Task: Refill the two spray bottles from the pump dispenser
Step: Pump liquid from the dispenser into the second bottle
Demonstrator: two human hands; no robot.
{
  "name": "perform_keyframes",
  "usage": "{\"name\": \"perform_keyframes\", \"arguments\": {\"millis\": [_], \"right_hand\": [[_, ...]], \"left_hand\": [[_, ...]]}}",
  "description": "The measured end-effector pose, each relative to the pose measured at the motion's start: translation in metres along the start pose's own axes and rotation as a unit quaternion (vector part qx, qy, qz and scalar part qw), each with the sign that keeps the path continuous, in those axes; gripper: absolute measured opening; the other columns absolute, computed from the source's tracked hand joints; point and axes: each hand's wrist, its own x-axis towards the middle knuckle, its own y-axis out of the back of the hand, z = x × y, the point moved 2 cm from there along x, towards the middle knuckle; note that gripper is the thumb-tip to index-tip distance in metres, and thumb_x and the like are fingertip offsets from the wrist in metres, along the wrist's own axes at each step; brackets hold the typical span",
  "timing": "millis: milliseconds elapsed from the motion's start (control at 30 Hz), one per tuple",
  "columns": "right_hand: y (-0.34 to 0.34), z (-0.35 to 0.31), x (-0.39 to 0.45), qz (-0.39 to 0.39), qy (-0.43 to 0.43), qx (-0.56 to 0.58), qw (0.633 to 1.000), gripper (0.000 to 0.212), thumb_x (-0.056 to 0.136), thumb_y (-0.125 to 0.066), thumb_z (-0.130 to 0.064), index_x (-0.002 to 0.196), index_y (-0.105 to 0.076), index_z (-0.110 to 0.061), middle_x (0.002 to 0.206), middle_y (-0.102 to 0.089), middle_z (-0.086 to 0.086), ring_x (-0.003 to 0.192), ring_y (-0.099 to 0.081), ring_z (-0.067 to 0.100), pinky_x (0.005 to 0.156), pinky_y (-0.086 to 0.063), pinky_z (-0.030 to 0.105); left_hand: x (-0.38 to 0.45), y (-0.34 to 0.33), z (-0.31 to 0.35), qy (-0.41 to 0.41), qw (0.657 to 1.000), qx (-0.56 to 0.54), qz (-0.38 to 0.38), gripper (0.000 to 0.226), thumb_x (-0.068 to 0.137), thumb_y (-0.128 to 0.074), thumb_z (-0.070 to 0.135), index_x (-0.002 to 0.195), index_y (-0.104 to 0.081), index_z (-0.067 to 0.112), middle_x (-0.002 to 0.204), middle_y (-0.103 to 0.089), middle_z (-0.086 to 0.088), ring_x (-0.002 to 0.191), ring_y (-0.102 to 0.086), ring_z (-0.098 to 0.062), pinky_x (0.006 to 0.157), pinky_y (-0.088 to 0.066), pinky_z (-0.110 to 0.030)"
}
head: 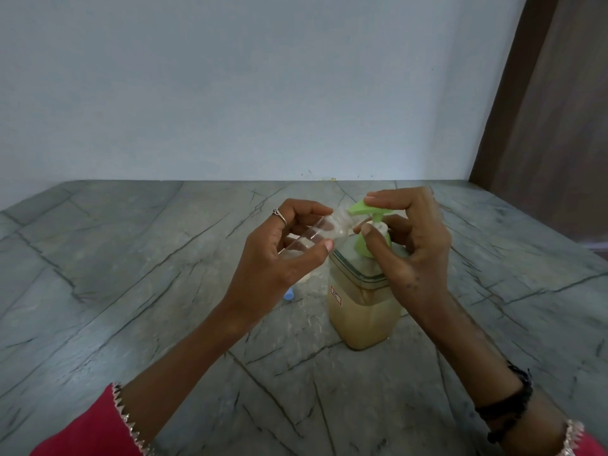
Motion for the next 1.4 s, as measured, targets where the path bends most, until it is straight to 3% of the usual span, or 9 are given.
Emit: {"name": "perform_keyframes", "arguments": {"millis": [267, 500, 633, 767, 900, 1000, 1167, 1300, 1400], "right_hand": [[0.0001, -0.0032, 0.002, 0.018, -0.01, 0.01, 1.0, 0.025, 0.08, -0.063, -0.004, 0.099, -0.061, -0.021, 0.095, -0.06, -0.004, 0.083, -0.066, 0.012, 0.068, -0.056, 0.025], [0.0008, -0.0038, 0.0067, 0.022, -0.025, -0.022, 0.999, 0.026, 0.073, -0.065, 0.002, 0.08, -0.059, -0.022, 0.073, -0.055, 0.007, 0.064, -0.054, 0.012, 0.049, -0.043, 0.024], [0.0007, -0.0031, 0.003, 0.016, -0.001, -0.025, 1.0, 0.019, 0.078, -0.061, -0.008, 0.092, -0.057, -0.02, 0.088, -0.057, 0.004, 0.076, -0.061, 0.006, 0.06, -0.048, 0.013], [-0.0007, -0.0031, 0.0008, 0.008, -0.01, -0.01, 1.0, 0.02, 0.081, -0.059, -0.012, 0.099, -0.055, -0.02, 0.098, -0.058, 0.007, 0.081, -0.068, 0.023, 0.065, -0.053, 0.019], [-0.0006, -0.0018, 0.0016, 0.011, -0.002, -0.02, 1.0, 0.022, 0.08, -0.062, -0.008, 0.098, -0.056, -0.019, 0.096, -0.058, 0.006, 0.084, -0.066, 0.014, 0.068, -0.054, 0.018], [0.0003, -0.0025, 0.0043, 0.017, -0.013, -0.03, 0.999, 0.026, 0.076, -0.066, 0.0, 0.091, -0.059, -0.021, 0.088, -0.057, 0.001, 0.079, -0.061, 0.003, 0.061, -0.048, 0.011], [0.0003, -0.005, 0.0081, 0.009, -0.02, -0.037, 0.999, 0.015, 0.074, -0.062, -0.004, 0.078, -0.059, -0.018, 0.077, -0.053, -0.001, 0.07, -0.057, 0.008, 0.052, -0.044, 0.017], [-0.0005, -0.0041, 0.0043, 0.015, -0.001, -0.054, 0.998, 0.022, 0.076, -0.065, 0.0, 0.087, -0.056, -0.016, 0.085, -0.056, 0.003, 0.075, -0.057, 0.001, 0.06, -0.042, 0.007], [-0.0014, -0.0036, 0.0023, 0.013, 0.004, -0.037, 0.999, 0.019, 0.079, -0.061, -0.006, 0.094, -0.055, -0.016, 0.092, -0.058, 0.011, 0.077, -0.062, 0.011, 0.064, -0.046, 0.008]], "left_hand": [[-0.0011, 0.001, 0.0019, 0.008, 1.0, 0.0, -0.001, 0.029, 0.072, -0.062, 0.031, 0.101, -0.059, 0.029, 0.094, -0.068, 0.018, 0.086, -0.064, -0.004, 0.073, -0.053, -0.02], [-0.0034, -0.0021, -0.0004, 0.016, 1.0, -0.001, -0.005, 0.03, 0.072, -0.062, 0.032, 0.101, -0.06, 0.028, 0.095, -0.067, 0.016, 0.086, -0.064, -0.003, 0.073, -0.051, -0.017], [-0.0034, -0.0012, 0.0004, 0.019, 1.0, -0.001, -0.004, 0.03, 0.072, -0.062, 0.032, 0.101, -0.06, 0.028, 0.095, -0.067, 0.016, 0.087, -0.065, -0.004, 0.072, -0.05, -0.014], [-0.0033, -0.0004, 0.0011, 0.023, 1.0, -0.011, 0.001, 0.031, 0.07, -0.063, 0.033, 0.101, -0.06, 0.028, 0.096, -0.067, 0.013, 0.088, -0.065, -0.005, 0.071, -0.051, -0.015], [-0.0029, -0.0006, 0.0005, 0.017, 1.0, -0.007, -0.001, 0.031, 0.071, -0.063, 0.032, 0.102, -0.059, 0.028, 0.097, -0.067, 0.015, 0.091, -0.065, -0.005, 0.073, -0.05, -0.014], [-0.0025, 0.0006, 0.0016, 0.014, 1.0, -0.003, -0.001, 0.03, 0.072, -0.063, 0.032, 0.101, -0.059, 0.029, 0.096, -0.067, 0.016, 0.089, -0.065, -0.004, 0.073, -0.049, -0.014], [-0.0029, -0.0003, 0.0015, 0.016, 1.0, -0.003, -0.001, 0.029, 0.072, -0.063, 0.032, 0.1, -0.06, 0.028, 0.096, -0.068, 0.013, 0.087, -0.064, -0.005, 0.073, -0.049, -0.016], [-0.0035, -0.0002, 0.0013, 0.019, 1.0, -0.008, -0.004, 0.03, 0.072, -0.063, 0.031, 0.102, -0.059, 0.027, 0.096, -0.067, 0.016, 0.089, -0.065, -0.003, 0.072, -0.049, -0.013], [-0.0034, 0.0003, 0.0009, 0.017, 1.0, -0.008, -0.003, 0.03, 0.072, -0.063, 0.031, 0.102, -0.059, 0.027, 0.097, -0.067, 0.014, 0.09, -0.065, -0.005, 0.072, -0.049, -0.014]]}}
